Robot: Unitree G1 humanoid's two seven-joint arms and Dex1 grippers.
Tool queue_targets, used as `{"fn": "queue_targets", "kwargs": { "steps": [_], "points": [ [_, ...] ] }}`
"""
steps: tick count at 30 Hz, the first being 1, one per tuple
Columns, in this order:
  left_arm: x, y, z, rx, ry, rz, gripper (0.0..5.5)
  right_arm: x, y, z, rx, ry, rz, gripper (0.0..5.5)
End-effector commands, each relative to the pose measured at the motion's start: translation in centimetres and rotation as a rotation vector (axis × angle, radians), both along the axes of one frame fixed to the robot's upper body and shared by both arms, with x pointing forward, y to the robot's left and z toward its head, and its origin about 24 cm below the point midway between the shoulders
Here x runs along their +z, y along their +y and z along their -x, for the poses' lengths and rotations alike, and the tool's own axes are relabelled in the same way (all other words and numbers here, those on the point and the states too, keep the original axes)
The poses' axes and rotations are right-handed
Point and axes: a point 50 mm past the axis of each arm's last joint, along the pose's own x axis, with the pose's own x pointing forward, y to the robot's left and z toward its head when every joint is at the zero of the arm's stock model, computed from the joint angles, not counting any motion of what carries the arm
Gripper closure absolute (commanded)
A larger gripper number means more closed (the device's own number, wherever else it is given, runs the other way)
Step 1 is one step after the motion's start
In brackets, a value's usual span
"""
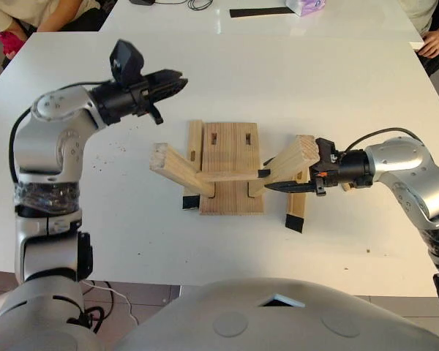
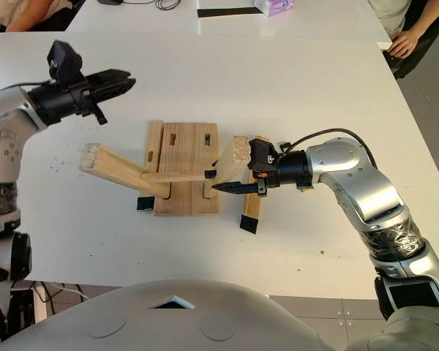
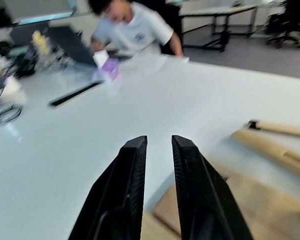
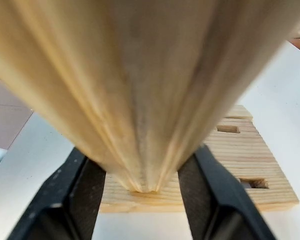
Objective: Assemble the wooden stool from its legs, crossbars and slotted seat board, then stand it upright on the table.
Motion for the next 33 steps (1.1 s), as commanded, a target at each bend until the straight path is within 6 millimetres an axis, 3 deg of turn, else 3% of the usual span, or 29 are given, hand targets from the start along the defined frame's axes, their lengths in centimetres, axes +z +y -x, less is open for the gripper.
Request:
{"fn": "queue_targets", "kwargs": {
  "steps": [1,7,11,14,16,21,25,28,33],
  "points": [
    [-2.3,1.5,1.1,0.084,0.011,-0.091,4.13,0.2,-0.5,-0.4,-0.077,-0.001,0.011,2.66],
    [-3.7,2.6,2.5,0.229,-0.047,-0.094,4.13,1.3,-2.5,0.1,-0.206,-0.063,0.024,2.62],
    [-5.3,3.0,6.7,0.507,-0.071,-0.023,4.13,1.0,-4.7,3.5,-0.422,-0.102,0.057,2.62],
    [-7.4,1.7,9.4,0.641,-0.023,-0.006,3.82,0.5,-3.9,6.4,-0.509,-0.056,0.001,2.47],
    [-7.7,1.0,10.1,0.692,-0.033,-0.009,3.46,0.5,-3.4,7.3,-0.538,-0.036,-0.03,2.22],
    [-6.3,0.2,12.3,0.79,-0.162,-0.045,2.73,0.4,-5.4,5.8,-0.909,-0.119,-0.024,1.51],
    [-6.7,-1.4,13.8,0.815,-0.174,-0.066,2.48,0.5,-5.0,4.8,-1.112,-0.206,-0.069,1.36],
    [-6.4,-2.6,12.9,0.785,-0.207,-0.041,2.48,0.7,-3.4,4.0,-1.198,-0.278,-0.126,1.36],
    [-4.5,-2.4,11.5,0.813,-0.294,-0.039,2.48,2.4,-2.7,2.9,-1.331,-0.4,-0.201,1.36]
  ]
}}
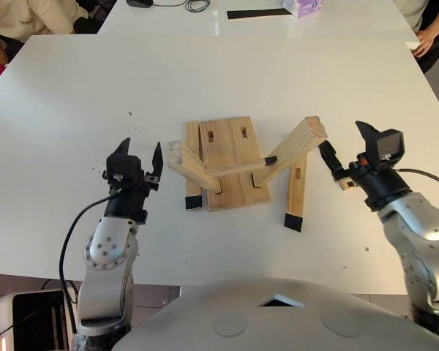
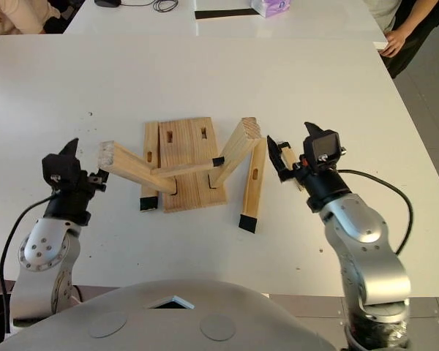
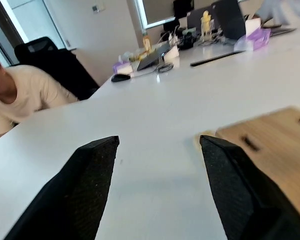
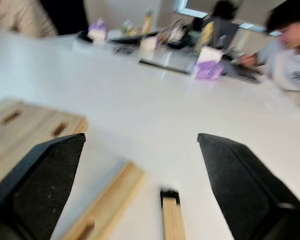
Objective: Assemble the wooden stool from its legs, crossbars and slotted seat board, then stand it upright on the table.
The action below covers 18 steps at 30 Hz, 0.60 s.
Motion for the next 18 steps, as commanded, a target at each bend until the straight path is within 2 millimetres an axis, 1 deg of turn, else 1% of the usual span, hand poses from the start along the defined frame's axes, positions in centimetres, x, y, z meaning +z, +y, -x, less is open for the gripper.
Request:
{"fn": "queue_targets", "kwargs": {
  "steps": [1,4,7,8,10,11,13,14,15,16,17,18],
  "points": [
    [1.9,0.4,-0.9,0.04,-0.056,-0.028,2.48,2.0,0.1,-0.8,-0.101,-0.11,0.014,1.36],
    [3.5,-0.4,-1.2,0.016,-0.092,-0.033,2.48,3.2,0.4,-0.9,-0.133,-0.162,0.034,1.36],
    [4.1,-0.9,-1.2,0.001,-0.079,-0.038,2.48,3.6,1.3,-0.6,-0.112,-0.161,0.049,1.36],
    [3.8,-1.4,-1.2,-0.013,-0.057,-0.028,2.48,3.3,2.3,-0.5,-0.067,-0.134,0.038,1.36],
    [3.3,-3.0,-1.5,-0.075,-0.012,-0.012,2.48,2.7,5.3,-0.3,0.088,-0.063,-0.026,1.36],
    [3.1,-3.6,-1.5,-0.094,0.0,-0.007,2.48,2.6,6.3,-0.2,0.142,-0.039,-0.044,1.36],
    [3.1,-4.0,-1.6,-0.102,0.008,-0.005,2.48,2.5,7.1,-0.1,0.175,-0.019,-0.052,1.36],
    [3.0,-5.6,-1.9,-0.156,0.014,0.012,2.48,2.6,8.7,-0.2,0.244,-0.009,-0.083,1.36],
    [3.0,-7.1,-2.3,-0.213,0.017,0.015,2.48,2.6,9.9,-0.3,0.289,-0.003,-0.1,1.36],
    [2.9,-7.8,-2.7,-0.241,0.019,0.007,2.48,2.5,10.3,-0.5,0.295,0.003,-0.103,1.36],
    [2.8,-7.7,-3.1,-0.238,0.024,-0.01,2.48,2.3,10.1,-0.7,0.272,0.012,-0.096,1.36],
    [2.7,-7.0,-3.4,-0.208,0.032,-0.029,2.48,2.0,9.3,-1.0,0.226,0.016,-0.077,1.36]
  ]
}}
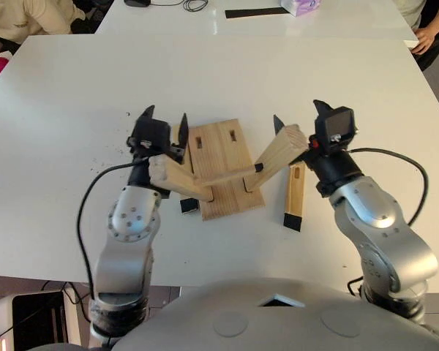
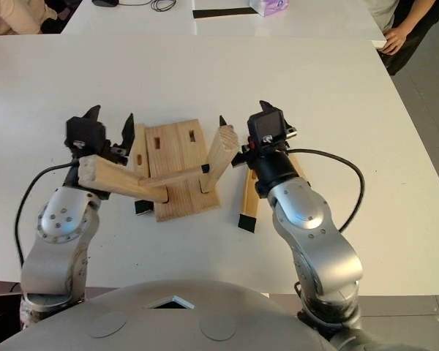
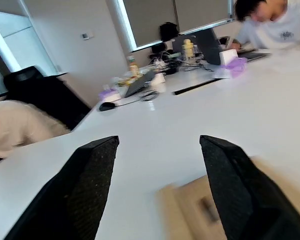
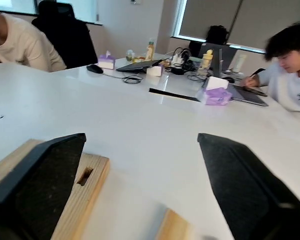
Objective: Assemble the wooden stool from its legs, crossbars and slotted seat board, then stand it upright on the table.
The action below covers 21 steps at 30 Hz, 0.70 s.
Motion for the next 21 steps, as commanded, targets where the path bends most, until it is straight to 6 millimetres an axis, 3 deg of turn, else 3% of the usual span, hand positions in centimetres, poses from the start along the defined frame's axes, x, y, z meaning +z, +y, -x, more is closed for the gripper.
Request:
{"fn": "queue_targets", "kwargs": {
  "steps": [1,4,8,15,17,21],
  "points": [
    [-0.4,-1.1,-1.4,-0.077,0.026,-0.019,2.48,-0.3,1.2,-0.2,0.086,0.025,-0.018,1.36],
    [-1.0,1.5,-2.0,0.013,0.053,-0.067,2.48,-0.6,-1.2,-0.6,-0.044,0.025,0.01,1.36],
    [-1.9,5.2,-2.7,0.137,0.081,-0.083,2.48,-0.8,-2.8,-0.4,-0.09,0.026,0.022,1.36],
    [-0.4,8.3,-1.0,0.187,0.021,-0.139,2.48,-0.1,-9.2,0.0,-0.363,-0.03,0.132,1.36],
    [0.1,7.1,-1.1,0.131,0.003,-0.119,2.48,0.4,-8.1,0.0,-0.318,-0.054,0.117,1.36],
    [0.4,1.1,-1.6,-0.099,0.004,-0.018,2.48,0.7,0.5,0.2,0.116,-0.019,-0.045,1.36]
  ]
}}
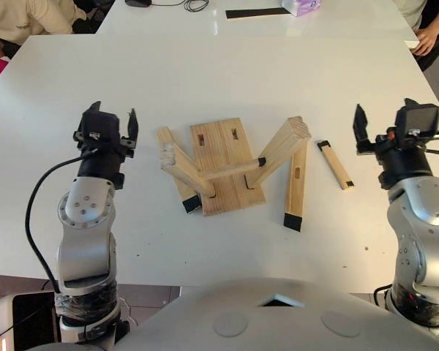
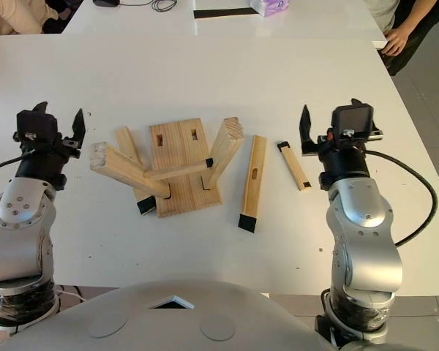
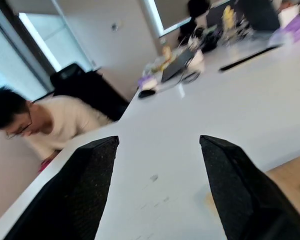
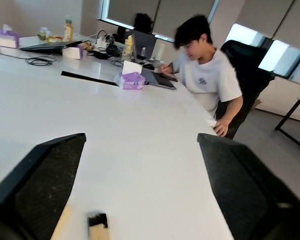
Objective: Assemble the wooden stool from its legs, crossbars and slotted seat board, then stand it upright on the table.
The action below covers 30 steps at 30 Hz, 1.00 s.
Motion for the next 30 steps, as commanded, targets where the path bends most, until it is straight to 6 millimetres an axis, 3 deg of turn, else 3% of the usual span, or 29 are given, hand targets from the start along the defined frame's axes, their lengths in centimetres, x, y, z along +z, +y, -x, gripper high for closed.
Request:
{"fn": "queue_targets", "kwargs": {
  "steps": [1,3,5,11,16,22,26,30],
  "points": [
    [0.5,-6.1,-0.4,-0.24,0.009,0.097,2.48,0.7,8.6,0.7,0.447,0.026,-0.138,1.36],
    [0.7,-7.5,-0.6,-0.288,0.013,0.112,2.48,0.7,10.1,1.2,0.519,0.049,-0.142,1.36],
    [0.8,-8.0,-0.7,-0.299,0.018,0.112,2.48,0.4,10.3,1.2,0.524,0.072,-0.125,1.36],
    [-0.7,-6.6,-1.0,-0.238,0.081,0.071,2.48,-1.2,7.8,0.4,0.391,0.134,-0.072,1.36],
    [-3.7,-4.5,-1.5,-0.227,0.168,0.052,2.48,-3.7,5.6,-0.5,0.306,0.195,-0.031,1.36],
    [-7.1,-2.4,-2.0,-0.209,0.217,-0.014,2.48,-7.3,5.2,-1.4,0.288,0.259,-0.036,1.36],
    [-9.5,-1.5,-1.4,-0.225,0.283,-0.059,2.48,-10.0,5.0,-1.3,0.292,0.329,-0.03,1.36],
    [-12.4,0.3,-0.3,-0.223,0.412,-0.165,2.48,-11.4,4.2,-1.0,0.303,0.354,0.013,1.36]
  ]
}}
